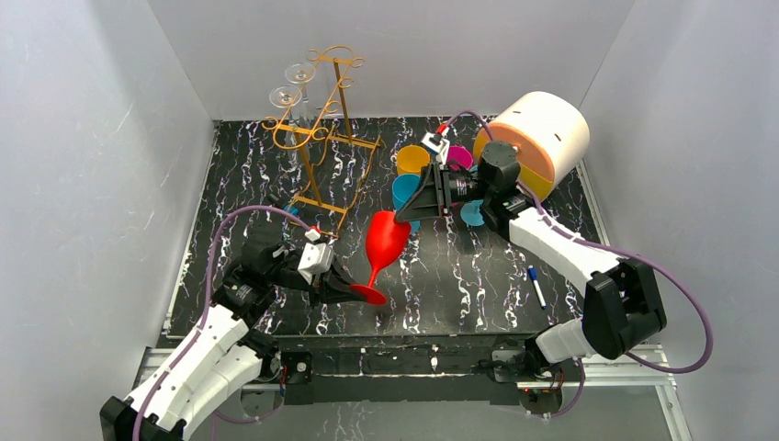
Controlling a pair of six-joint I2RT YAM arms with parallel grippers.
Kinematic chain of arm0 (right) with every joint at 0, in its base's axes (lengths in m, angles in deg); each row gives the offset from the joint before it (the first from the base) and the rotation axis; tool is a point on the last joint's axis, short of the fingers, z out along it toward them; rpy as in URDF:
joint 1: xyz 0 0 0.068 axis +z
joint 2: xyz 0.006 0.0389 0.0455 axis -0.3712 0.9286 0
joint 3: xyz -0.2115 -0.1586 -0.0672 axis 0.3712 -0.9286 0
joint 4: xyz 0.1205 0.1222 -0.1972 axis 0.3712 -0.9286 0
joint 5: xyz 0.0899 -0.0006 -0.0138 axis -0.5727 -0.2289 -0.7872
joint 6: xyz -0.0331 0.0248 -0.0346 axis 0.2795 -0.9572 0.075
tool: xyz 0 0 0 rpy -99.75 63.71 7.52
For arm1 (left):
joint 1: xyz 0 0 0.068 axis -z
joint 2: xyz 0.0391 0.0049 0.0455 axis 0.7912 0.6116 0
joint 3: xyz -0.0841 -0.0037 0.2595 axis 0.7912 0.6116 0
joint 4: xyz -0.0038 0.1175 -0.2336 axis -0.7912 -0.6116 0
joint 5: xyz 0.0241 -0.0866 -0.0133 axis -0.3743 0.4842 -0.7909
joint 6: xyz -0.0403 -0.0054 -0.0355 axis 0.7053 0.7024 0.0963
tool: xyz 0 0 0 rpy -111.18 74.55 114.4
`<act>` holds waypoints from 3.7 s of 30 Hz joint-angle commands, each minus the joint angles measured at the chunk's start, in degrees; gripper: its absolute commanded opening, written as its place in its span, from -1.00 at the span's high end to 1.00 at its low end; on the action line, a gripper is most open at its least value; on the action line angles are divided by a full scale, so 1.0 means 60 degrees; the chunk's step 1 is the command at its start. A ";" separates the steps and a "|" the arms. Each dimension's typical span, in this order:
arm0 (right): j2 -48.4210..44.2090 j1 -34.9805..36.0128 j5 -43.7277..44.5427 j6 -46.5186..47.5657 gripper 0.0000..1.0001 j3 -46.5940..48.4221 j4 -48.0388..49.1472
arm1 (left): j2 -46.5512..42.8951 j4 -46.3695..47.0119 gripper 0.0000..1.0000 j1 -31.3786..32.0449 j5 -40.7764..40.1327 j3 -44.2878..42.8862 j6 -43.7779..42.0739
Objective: Take the wine glass off the wine glass rack
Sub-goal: Place the wine glass at the center of the board.
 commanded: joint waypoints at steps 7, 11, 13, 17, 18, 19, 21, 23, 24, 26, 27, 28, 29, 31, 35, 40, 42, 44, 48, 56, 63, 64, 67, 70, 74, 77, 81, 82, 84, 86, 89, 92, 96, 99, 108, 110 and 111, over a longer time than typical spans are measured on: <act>-0.0149 -0.0080 0.0279 0.2137 -0.26 0.1068 -0.2982 | -0.0345 -0.1124 1.00 0.0038 0.0162 -0.0591 -0.1417; -0.0471 -0.0269 0.2088 0.1855 -0.36 0.0790 -0.2738 | -0.0474 -0.1849 1.00 0.0038 0.0010 -0.0687 -0.1766; -0.0550 -0.0323 0.2268 0.1589 -0.38 0.0534 -0.2303 | -0.0518 -0.2152 1.00 0.0038 0.0027 -0.0762 -0.1856; 0.0037 -0.0314 0.0179 0.0813 -0.39 0.0742 -0.1541 | -0.0570 -0.2667 1.00 0.0038 -0.0128 -0.0857 -0.2352; 0.0260 -0.0263 -0.0526 0.0608 -0.38 0.0901 -0.1376 | -0.0531 -0.2671 1.00 0.0038 -0.0128 -0.0878 -0.2366; 0.0417 -0.0180 -0.0975 0.0471 -0.36 0.1009 -0.1319 | -0.0456 -0.2671 1.00 0.0038 -0.0101 -0.0930 -0.2380; 0.0493 0.0041 -0.1145 0.0574 -0.33 0.1055 -0.1511 | -0.0283 -0.2671 1.00 0.0038 0.0012 -0.1036 -0.2427; 0.0471 0.0231 -0.1179 0.0857 -0.31 0.1120 -0.1798 | -0.0139 -0.2671 1.00 0.0038 0.0056 -0.1115 -0.2511; 0.0487 0.0298 -0.1357 0.0958 -0.27 0.1203 -0.1877 | -0.0085 -0.2675 1.00 0.0038 0.0043 -0.1139 -0.2539; 0.0495 0.0305 -0.1718 0.0975 -0.18 0.1340 -0.1869 | 0.0024 -0.2671 1.00 0.0038 -0.0018 -0.1177 -0.2530; 0.0457 0.0309 -0.1780 0.0980 -0.15 0.1348 -0.1857 | 0.0040 -0.2682 1.00 0.0038 -0.0065 -0.1200 -0.2485; 0.0414 0.0309 -0.1830 0.0992 -0.12 0.1318 -0.1835 | 0.0041 -0.2682 1.00 0.0038 -0.0110 -0.1221 -0.2432; 0.0370 0.0309 -0.1839 0.1020 -0.07 0.1286 -0.1793 | 0.0033 -0.2729 1.00 0.0038 -0.0160 -0.1223 -0.2427; 0.0313 0.0317 -0.1838 0.1023 0.02 0.1261 -0.1734 | -0.0007 -0.2748 1.00 0.0038 -0.0272 -0.1165 -0.2454; 0.0353 0.0317 -0.2019 0.0634 0.30 0.1223 -0.1292 | -0.0075 -0.2745 1.00 0.0038 -0.0382 -0.1049 -0.2410; 0.0428 0.0307 -0.2106 0.0434 0.58 0.1166 -0.0973 | -0.0155 -0.2787 1.00 0.0039 -0.0562 -0.0999 -0.2292; 0.0410 0.0317 -0.2100 0.0199 0.79 0.1138 -0.0650 | -0.0138 -0.2786 1.00 0.0038 -0.0649 -0.0989 -0.2140; 0.0340 0.0312 -0.2101 -0.0200 0.97 0.0989 -0.0007 | -0.0095 -0.2786 1.00 0.0038 -0.0697 -0.1032 -0.1890; 0.0025 0.0313 -0.2089 -0.0456 0.97 0.0761 0.0737 | -0.0048 -0.2779 1.00 0.0038 -0.0793 -0.1215 -0.1453; -0.0242 0.0329 -0.1834 0.0367 0.97 0.0679 0.0126 | -0.0092 -0.2758 0.27 0.0038 -0.1262 -0.1126 -0.1577; -0.0260 0.0324 -0.1434 0.1722 0.97 0.1024 -0.1732 | -0.0318 -0.2749 -0.14 0.0038 -0.1855 -0.1099 -0.1245; -0.0271 0.0331 -0.1323 0.1932 0.97 0.1101 -0.2068 | -0.0433 -0.2745 -0.23 0.0038 -0.2029 -0.1058 -0.1229; -0.0338 0.0321 -0.0998 0.2724 0.97 0.1268 -0.3027 | -0.0777 -0.2752 -0.59 0.0038 -0.2597 -0.1004 -0.1064; -0.0433 0.0332 -0.0602 0.3359 0.97 0.1350 -0.3711 | -0.1077 -0.2764 -0.96 0.0038 -0.3345 -0.1018 -0.0873; -0.0510 0.0332 0.0359 0.4414 0.97 0.1590 -0.5114 | -0.1257 -0.2746 -0.97 0.0038 -0.5027 -0.1092 -0.0240; -0.0585 0.0329 0.1460 0.5357 0.97 0.1740 -0.6364 | -0.1279 -0.2717 -0.97 0.0038 -0.6578 -0.1174 0.0213; -0.0758 0.0346 0.3342 0.6253 0.97 0.2002 -0.7741 | -0.1195 -0.2674 -0.97 0.0038 -0.8372 -0.1235 0.0825; -0.0789 0.0376 0.3701 0.6457 0.97 0.2148 -0.8212 | -0.1199 -0.2750 -0.97 0.0038 -0.8697 -0.1297 0.0851; -0.0831 0.0462 0.4555 0.7061 0.97 0.2393 -0.9182 | -0.1284 -0.2812 -0.97 0.0038 -0.9296 -0.1386 0.0955; -0.0819 0.0561 0.5891 0.7509 0.97 0.2644 -1.0347 | -0.1453 -0.2801 -0.97 0.0038 -0.9708 -0.1399 0.0930; -0.0782 0.0625 0.7709 0.7867 0.97 0.2898 -1.1501 | -0.1734 -0.2621 -0.97 0.0038 -1.0762 -0.1315 0.1110; -0.0836 0.0629 0.8693 0.8154 0.97 0.2858 -1.1966 | -0.1799 -0.2693 -0.97 0.0038 -1.1875 -0.1400 0.1226; -0.1044 0.0634 0.9669 0.8241 0.97 0.2590 -1.1584 | -0.1688 -0.2813 -0.97 0.0038 -1.2947 -0.1387 0.1223; -0.1073 0.0628 1.0681 0.8037 0.97 0.2434 -1.1086 | -0.1564 -0.3037 -0.97 0.0038 -1.3343 -0.1444 0.1134; -0.0180 0.0640 1.2055 0.7511 0.97 0.2438 -1.0181 | -0.1929 -0.3231 -0.97 0.0038 -1.6047 -0.1361 0.1668; -0.0031 0.0632 1.2018 0.7352 0.97 0.2425 -0.9890 | -0.2077 -0.3238 -0.97 0.0038 -1.6291 -0.1309 0.1641; 0.0018 0.0626 1.1998 0.7234 0.97 0.2412 -0.9726 | -0.2138 -0.3240 -0.97 0.0038 -1.6339 -0.1278 0.1645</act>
